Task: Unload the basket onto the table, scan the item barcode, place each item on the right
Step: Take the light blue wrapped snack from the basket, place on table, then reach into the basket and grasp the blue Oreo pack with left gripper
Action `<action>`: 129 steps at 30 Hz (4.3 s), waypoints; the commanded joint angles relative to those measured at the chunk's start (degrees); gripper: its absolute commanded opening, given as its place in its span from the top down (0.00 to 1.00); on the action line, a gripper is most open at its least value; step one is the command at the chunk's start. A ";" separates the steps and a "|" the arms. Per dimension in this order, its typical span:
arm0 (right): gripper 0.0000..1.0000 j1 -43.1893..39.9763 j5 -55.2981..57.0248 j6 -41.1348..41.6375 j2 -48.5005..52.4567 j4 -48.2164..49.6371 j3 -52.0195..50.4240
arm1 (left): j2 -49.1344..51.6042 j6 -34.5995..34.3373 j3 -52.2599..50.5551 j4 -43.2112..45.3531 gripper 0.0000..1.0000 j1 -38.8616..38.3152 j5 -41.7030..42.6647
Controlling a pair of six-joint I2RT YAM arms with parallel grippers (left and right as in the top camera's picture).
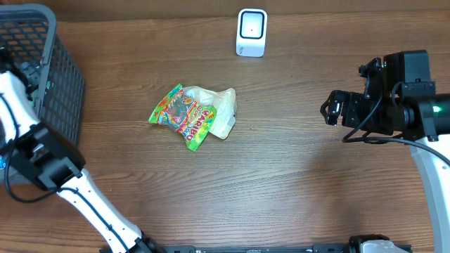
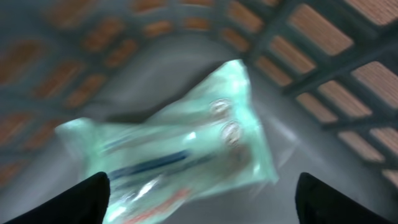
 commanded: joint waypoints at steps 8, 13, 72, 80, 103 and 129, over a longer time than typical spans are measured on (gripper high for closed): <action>0.00 0.11 -0.33 1.73 -0.24 0.17 1.40 | 8.22 3.61 0.20 4.76 0.18 -4.02 -4.44; 0.00 0.11 -0.33 1.70 -0.24 0.17 1.40 | 8.17 3.58 0.24 -5.60 0.32 -3.63 -6.34; 0.00 0.11 -0.28 1.44 -0.24 1.03 1.40 | -29.81 6.82 -29.18 -34.49 0.44 -48.09 16.41; 0.00 0.11 -0.28 1.42 -0.24 1.07 1.40 | -31.43 5.68 8.66 -47.50 0.36 -32.22 14.12; 0.00 0.11 -0.28 1.42 -0.24 -0.44 1.40 | -19.71 2.97 -9.51 -29.44 0.18 9.86 -1.49; 0.00 0.11 -0.31 0.15 -0.24 -1.14 1.40 | -0.66 7.85 -2.60 -21.90 0.05 8.63 -9.38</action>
